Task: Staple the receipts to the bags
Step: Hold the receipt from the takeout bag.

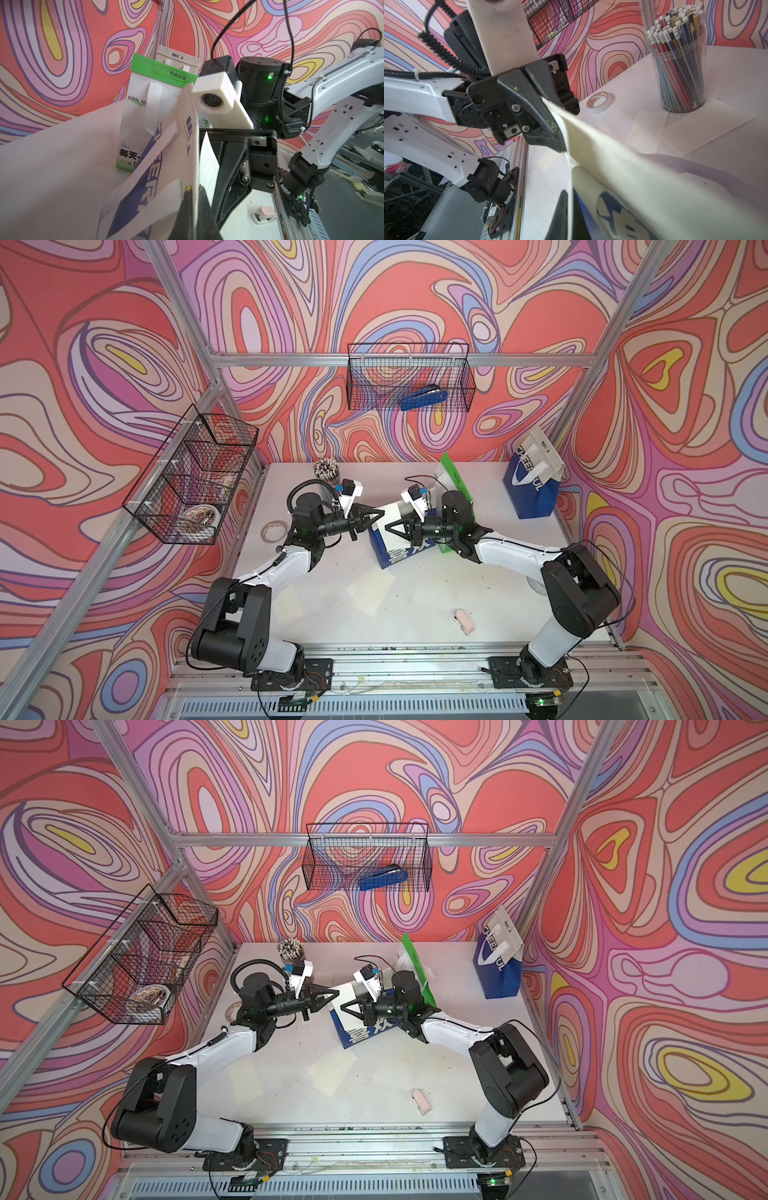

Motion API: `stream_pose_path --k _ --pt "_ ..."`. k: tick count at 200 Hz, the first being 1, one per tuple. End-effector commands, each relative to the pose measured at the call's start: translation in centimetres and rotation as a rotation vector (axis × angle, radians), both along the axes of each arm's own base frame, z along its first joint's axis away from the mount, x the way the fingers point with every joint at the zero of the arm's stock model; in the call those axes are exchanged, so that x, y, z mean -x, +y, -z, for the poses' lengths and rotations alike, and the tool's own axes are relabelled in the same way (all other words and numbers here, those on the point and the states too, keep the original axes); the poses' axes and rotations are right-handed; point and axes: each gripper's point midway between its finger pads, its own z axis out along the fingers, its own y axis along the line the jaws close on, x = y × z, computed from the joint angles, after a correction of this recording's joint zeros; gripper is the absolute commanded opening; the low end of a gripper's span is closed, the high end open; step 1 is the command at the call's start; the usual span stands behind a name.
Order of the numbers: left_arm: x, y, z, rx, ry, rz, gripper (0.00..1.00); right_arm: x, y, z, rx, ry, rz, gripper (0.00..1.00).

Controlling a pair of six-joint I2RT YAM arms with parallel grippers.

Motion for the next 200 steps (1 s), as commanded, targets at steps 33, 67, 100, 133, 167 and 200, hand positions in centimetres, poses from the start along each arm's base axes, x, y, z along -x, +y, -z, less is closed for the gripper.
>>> stream_pose_path --k 33,67,100,133,167,200 --pt "1.1 0.0 -2.0 0.018 -0.064 0.021 0.24 -0.1 0.3 -0.6 -0.078 0.04 -0.018 0.0" --pt "1.2 0.0 -2.1 0.019 -0.07 0.018 0.28 -0.1 0.4 -0.5 -0.114 0.067 -0.025 0.0" --pt "1.0 0.0 -1.9 0.019 -0.067 0.017 0.29 0.0 0.3 -0.3 -0.123 0.078 -0.027 0.0" --pt "1.0 0.0 -1.5 0.013 -0.059 0.017 0.28 0.1 0.2 0.2 -0.117 0.087 -0.019 0.0" --pt "0.9 0.1 -1.4 0.008 -0.058 0.005 0.34 0.0 0.1 0.6 -0.112 0.095 -0.009 0.0" --pt "0.9 0.1 -1.1 -0.001 -0.049 -0.001 0.41 -0.1 0.0 1.1 -0.105 0.105 0.003 0.0"
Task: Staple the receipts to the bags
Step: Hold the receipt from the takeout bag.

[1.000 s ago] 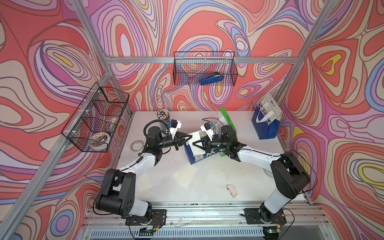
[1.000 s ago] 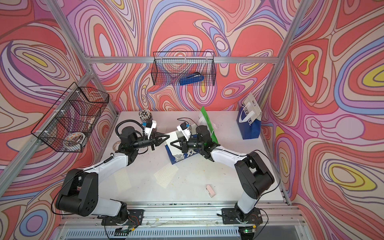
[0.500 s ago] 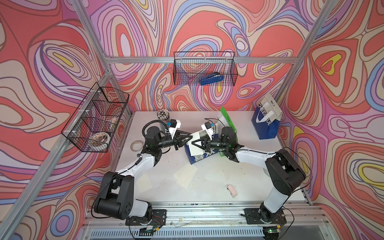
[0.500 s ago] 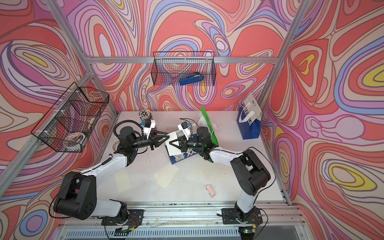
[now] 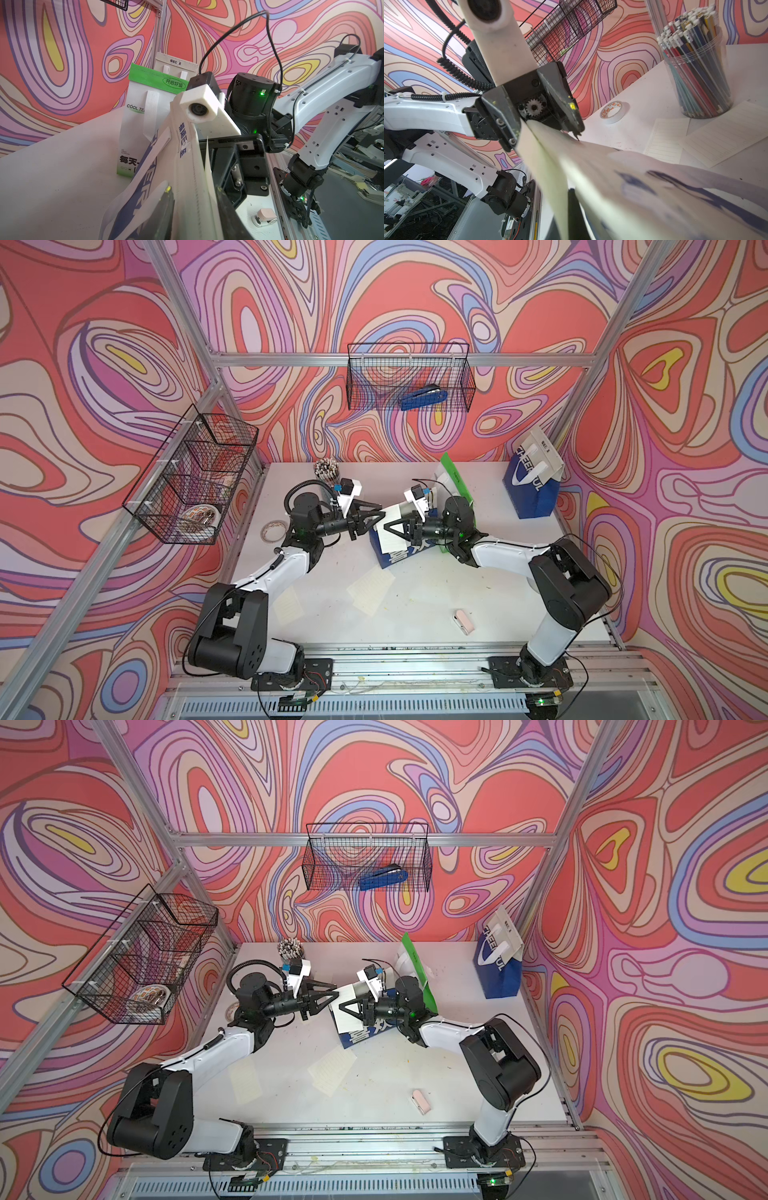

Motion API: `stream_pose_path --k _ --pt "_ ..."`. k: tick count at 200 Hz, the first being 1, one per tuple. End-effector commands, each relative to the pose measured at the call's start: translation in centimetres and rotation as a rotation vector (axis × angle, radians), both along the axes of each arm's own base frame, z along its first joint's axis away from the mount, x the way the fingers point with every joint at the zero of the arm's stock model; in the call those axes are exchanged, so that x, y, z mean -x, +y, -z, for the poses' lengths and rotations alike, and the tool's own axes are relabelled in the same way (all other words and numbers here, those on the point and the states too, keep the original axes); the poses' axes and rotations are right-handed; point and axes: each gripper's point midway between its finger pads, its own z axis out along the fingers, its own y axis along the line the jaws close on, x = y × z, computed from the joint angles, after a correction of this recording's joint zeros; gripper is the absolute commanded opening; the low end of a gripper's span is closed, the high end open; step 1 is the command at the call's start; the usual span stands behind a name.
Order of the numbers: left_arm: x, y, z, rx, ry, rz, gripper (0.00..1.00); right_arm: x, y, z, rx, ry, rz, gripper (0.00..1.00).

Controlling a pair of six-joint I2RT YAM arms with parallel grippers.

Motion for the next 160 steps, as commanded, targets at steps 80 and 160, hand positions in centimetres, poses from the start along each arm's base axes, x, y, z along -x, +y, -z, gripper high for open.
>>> stream_pose_path --k 80,160 --pt "0.4 0.3 0.9 -0.048 0.001 -0.027 0.45 -0.4 -0.4 1.1 0.001 -0.048 0.039 0.0" --pt "0.4 0.4 0.6 -0.026 0.015 -0.037 0.72 0.7 -0.7 0.7 -0.053 -0.143 0.012 0.0"
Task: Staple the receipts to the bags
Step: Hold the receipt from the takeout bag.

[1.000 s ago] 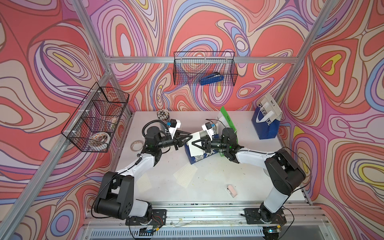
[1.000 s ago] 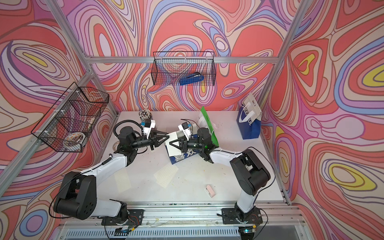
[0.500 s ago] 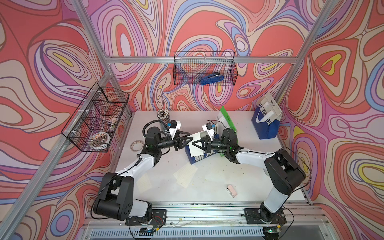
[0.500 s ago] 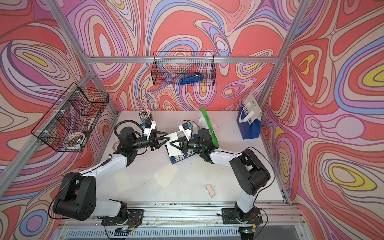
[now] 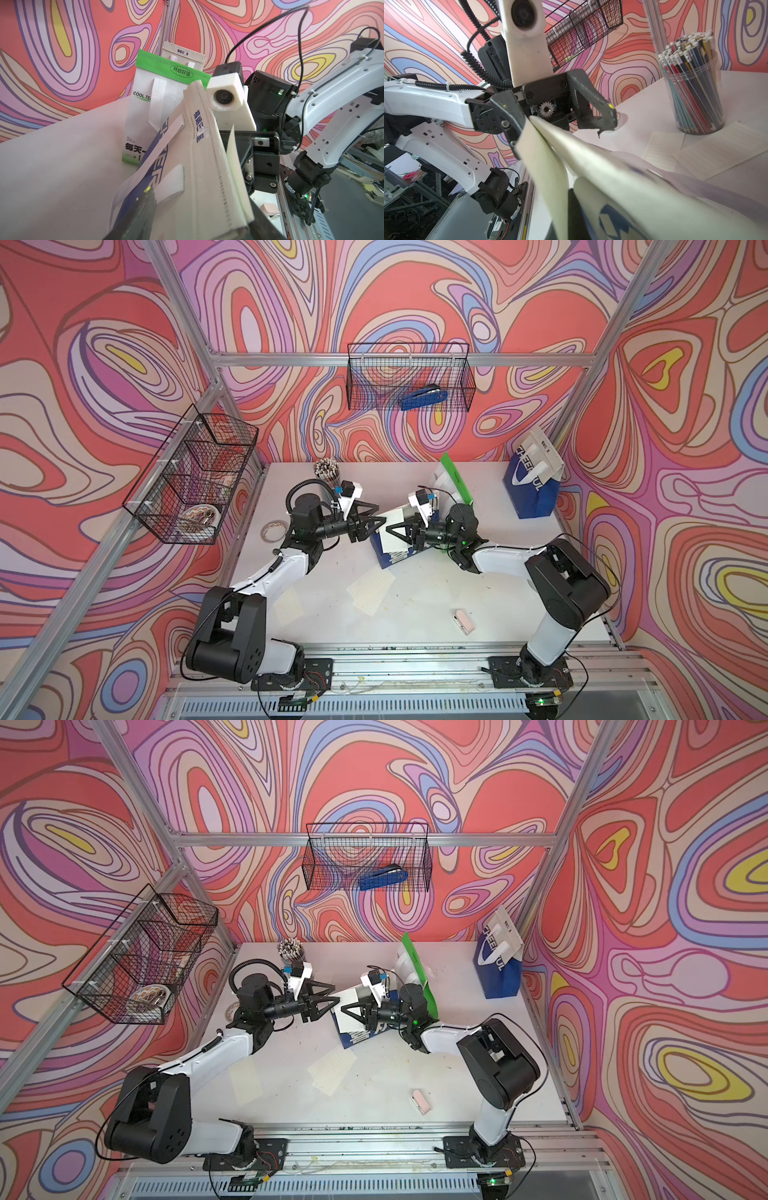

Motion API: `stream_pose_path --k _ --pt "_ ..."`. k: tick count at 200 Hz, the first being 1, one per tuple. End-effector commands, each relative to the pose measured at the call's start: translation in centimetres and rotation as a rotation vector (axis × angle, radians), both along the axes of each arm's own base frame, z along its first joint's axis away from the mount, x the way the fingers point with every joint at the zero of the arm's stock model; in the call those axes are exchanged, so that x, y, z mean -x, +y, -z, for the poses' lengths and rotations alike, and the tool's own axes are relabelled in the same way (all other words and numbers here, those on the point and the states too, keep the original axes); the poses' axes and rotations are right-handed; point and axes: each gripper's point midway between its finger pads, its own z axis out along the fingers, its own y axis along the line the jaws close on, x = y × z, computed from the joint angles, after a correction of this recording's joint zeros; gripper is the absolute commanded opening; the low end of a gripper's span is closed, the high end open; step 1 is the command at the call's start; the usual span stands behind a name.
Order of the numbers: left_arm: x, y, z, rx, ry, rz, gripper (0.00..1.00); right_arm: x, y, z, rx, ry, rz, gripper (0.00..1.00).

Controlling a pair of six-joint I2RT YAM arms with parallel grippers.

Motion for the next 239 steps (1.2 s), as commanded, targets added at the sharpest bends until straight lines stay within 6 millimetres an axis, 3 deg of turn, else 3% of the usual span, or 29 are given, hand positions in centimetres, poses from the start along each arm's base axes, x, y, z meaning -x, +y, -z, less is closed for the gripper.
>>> stream_pose_path --k 1,31,72,92,149,157,183,213,239 --pt "0.6 0.1 -0.7 0.011 -0.023 0.002 0.72 0.1 -0.1 0.5 -0.005 -0.025 -0.005 0.0" --pt "0.6 0.0 -1.0 0.029 -0.031 0.007 0.76 -0.2 -0.2 1.5 0.031 -0.008 0.015 0.0" --pt "0.8 -0.2 -1.0 0.033 -0.025 0.029 0.64 -0.8 0.0 1.9 0.064 0.025 0.031 0.0" --pt "0.8 -0.2 -1.0 0.036 -0.025 0.036 0.56 -0.9 0.1 1.3 0.05 0.023 0.029 0.0" --pt "0.9 -0.3 -1.3 0.048 -0.034 0.044 0.56 -0.8 0.4 -1.5 -0.033 0.015 -0.004 0.0" --pt "0.9 -0.3 -1.3 0.048 -0.036 0.044 0.56 -1.1 0.6 -0.3 -0.021 0.044 -0.006 0.0" --pt "0.8 -0.3 -1.3 0.046 -0.041 0.041 0.5 -1.2 0.8 0.1 -0.016 0.059 -0.01 0.0" --pt "0.6 -0.2 -1.2 0.043 -0.039 0.024 0.56 -1.1 0.6 0.9 0.011 0.064 -0.004 0.0" --pt "0.6 -0.2 -1.0 0.04 -0.032 0.031 0.53 -1.1 0.6 1.0 0.024 0.059 0.002 0.0"
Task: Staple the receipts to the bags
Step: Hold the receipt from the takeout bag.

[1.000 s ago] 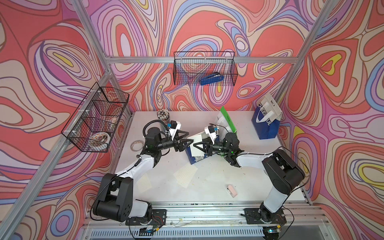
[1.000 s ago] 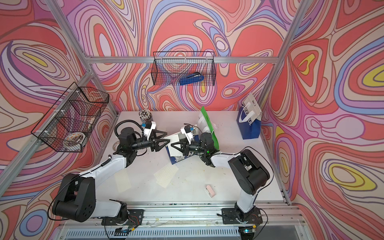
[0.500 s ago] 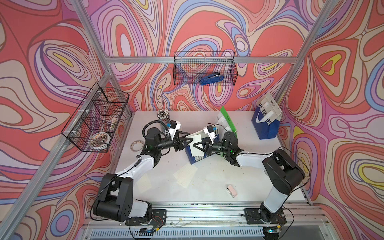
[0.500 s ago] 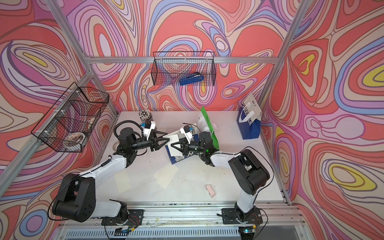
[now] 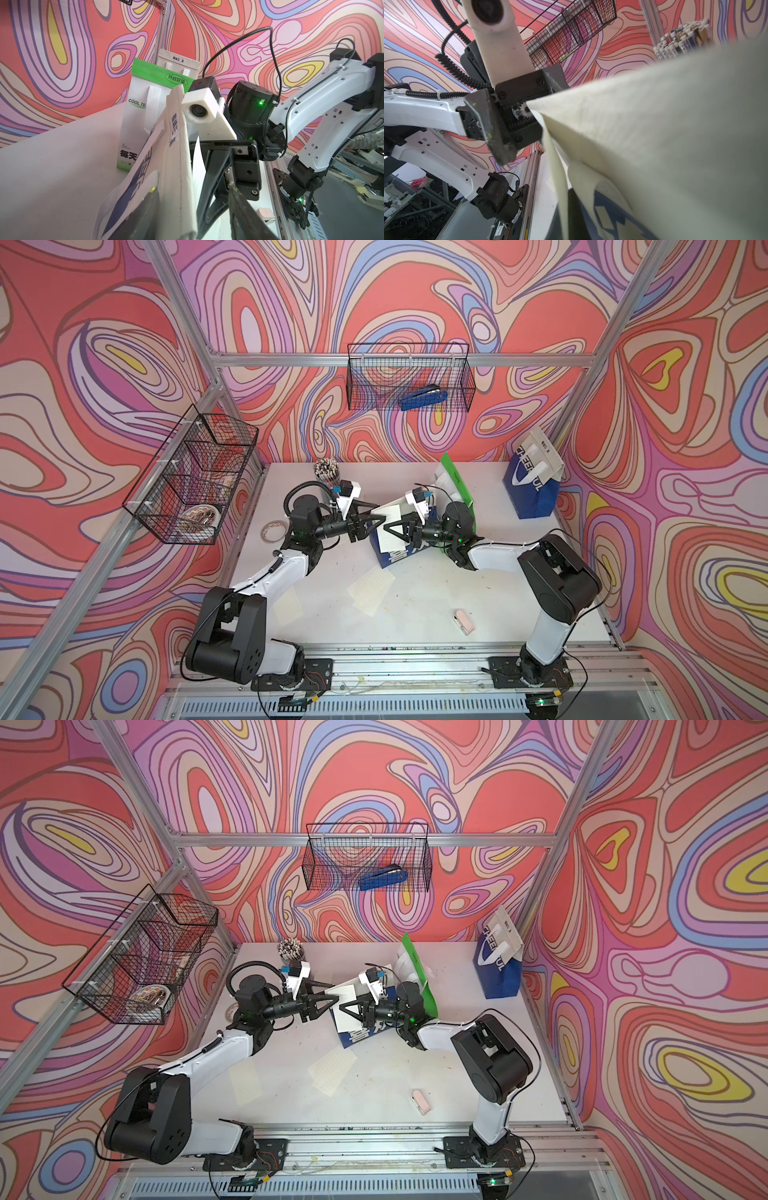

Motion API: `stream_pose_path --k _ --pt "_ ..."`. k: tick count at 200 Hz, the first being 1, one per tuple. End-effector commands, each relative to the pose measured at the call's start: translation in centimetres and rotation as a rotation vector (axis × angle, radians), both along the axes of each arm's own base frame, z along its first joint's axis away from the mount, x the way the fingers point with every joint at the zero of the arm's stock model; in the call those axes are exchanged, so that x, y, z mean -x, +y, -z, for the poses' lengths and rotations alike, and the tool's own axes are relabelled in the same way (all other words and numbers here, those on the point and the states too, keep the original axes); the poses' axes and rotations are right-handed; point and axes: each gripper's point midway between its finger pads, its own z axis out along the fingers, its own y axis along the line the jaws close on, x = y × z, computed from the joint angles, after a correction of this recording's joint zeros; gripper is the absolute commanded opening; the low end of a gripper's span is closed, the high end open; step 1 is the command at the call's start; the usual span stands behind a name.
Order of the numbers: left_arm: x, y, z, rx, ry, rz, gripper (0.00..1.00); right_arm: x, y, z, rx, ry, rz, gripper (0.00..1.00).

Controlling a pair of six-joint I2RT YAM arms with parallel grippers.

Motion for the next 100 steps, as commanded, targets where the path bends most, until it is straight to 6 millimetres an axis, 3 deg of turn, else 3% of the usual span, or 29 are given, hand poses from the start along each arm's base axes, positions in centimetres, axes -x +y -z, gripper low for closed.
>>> stream_pose_path --k 1,37,100 --pt "0.16 -0.11 -0.08 0.003 -0.02 0.011 0.53 -0.02 -0.12 0.25 0.017 -0.001 0.001 0.0" --pt "0.28 -0.22 0.0 -0.004 -0.018 0.026 0.34 -0.28 0.06 -0.37 0.019 -0.01 0.0 0.0" --pt "0.27 -0.17 0.01 -0.007 -0.017 0.02 0.41 -0.33 0.18 0.14 0.064 -0.025 -0.005 0.0"
